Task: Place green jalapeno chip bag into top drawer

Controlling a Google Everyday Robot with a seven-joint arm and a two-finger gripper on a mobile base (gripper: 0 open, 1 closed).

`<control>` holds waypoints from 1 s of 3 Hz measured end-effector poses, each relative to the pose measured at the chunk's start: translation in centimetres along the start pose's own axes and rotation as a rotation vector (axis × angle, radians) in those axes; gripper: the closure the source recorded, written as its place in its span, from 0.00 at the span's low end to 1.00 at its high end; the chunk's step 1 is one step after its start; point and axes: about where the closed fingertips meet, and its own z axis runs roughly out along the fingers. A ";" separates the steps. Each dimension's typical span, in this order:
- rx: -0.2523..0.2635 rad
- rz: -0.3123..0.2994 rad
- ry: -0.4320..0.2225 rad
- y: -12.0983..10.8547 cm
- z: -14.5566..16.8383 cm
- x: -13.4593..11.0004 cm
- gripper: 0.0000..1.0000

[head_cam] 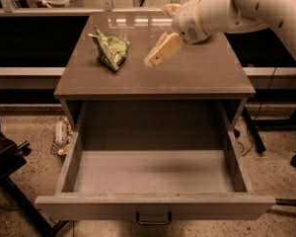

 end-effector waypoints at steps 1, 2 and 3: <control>-0.041 -0.003 0.026 -0.4 4.0 0.3 0.00; -0.076 -0.008 0.013 -1.8 9.3 0.8 0.00; -0.098 0.005 0.011 -2.8 13.5 1.9 0.00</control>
Offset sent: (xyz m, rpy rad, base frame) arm 0.1025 0.1063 -0.0744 -0.0090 0.0515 0.1002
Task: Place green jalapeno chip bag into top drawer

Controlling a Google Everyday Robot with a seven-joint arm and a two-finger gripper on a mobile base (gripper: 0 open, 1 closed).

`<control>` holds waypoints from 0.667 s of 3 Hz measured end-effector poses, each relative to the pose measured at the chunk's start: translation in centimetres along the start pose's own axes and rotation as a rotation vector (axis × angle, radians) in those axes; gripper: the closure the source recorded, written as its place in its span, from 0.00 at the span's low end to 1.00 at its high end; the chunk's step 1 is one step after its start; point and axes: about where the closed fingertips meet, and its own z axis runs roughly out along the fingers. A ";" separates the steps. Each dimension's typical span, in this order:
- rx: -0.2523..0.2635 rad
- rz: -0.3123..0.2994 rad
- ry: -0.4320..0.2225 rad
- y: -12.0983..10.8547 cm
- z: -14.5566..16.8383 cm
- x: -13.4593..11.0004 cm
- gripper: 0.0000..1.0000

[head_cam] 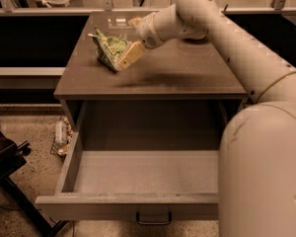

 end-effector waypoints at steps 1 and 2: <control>-0.018 0.005 0.072 -0.9 4.9 1.2 0.00; -0.041 0.001 0.114 -1.3 8.1 1.1 0.00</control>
Offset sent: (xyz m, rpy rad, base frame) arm 0.0596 0.0799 -0.0568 -0.1649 0.0593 0.0041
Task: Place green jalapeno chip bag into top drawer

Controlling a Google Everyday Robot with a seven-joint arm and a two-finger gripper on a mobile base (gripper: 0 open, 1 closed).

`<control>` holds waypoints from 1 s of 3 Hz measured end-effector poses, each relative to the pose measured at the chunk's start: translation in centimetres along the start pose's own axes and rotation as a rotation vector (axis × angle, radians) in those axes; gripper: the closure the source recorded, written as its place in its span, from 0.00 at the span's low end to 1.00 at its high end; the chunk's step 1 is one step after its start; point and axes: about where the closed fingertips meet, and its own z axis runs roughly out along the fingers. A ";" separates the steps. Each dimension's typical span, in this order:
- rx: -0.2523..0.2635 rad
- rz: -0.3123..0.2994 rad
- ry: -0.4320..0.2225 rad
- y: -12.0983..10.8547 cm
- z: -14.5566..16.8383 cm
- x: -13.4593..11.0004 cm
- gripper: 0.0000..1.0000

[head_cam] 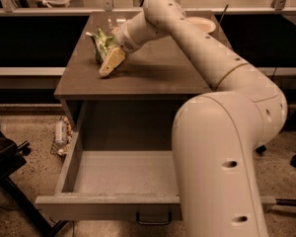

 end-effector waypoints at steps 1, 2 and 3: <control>-0.023 0.012 0.001 -0.3 2.0 -0.5 0.25; -0.028 0.013 0.002 -0.1 2.3 -0.4 0.49; -0.028 0.013 0.002 -0.2 2.2 -0.5 0.80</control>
Offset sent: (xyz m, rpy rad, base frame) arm 0.0068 0.0152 -0.0074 -0.0005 0.0233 0.0088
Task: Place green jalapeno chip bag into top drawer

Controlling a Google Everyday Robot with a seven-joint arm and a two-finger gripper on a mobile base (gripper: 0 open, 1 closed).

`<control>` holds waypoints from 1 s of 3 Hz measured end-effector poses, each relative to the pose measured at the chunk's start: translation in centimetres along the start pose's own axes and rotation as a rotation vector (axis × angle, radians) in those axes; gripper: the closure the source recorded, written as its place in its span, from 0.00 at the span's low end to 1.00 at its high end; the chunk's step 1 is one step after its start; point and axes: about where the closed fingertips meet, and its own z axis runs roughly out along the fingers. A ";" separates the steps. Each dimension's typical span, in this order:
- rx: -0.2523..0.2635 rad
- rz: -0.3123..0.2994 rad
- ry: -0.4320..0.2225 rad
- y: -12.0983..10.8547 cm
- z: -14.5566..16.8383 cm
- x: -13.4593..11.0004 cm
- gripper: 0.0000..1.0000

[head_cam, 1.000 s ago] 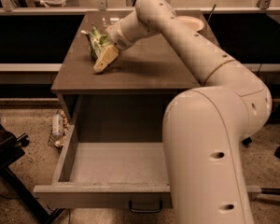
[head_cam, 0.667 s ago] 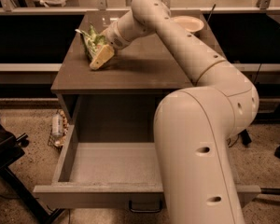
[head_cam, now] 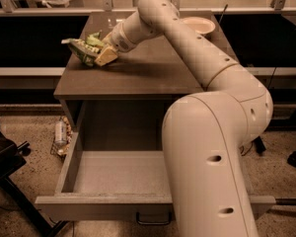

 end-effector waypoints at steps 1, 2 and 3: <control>0.000 0.000 0.000 0.0 -0.1 -0.1 1.00; -0.003 0.000 -0.008 -0.1 -0.2 -0.1 1.00; -0.017 -0.001 -0.042 -0.4 -0.9 -0.3 1.00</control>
Offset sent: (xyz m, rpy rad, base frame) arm 0.0007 0.0090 -0.0154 0.0131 0.0382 0.0291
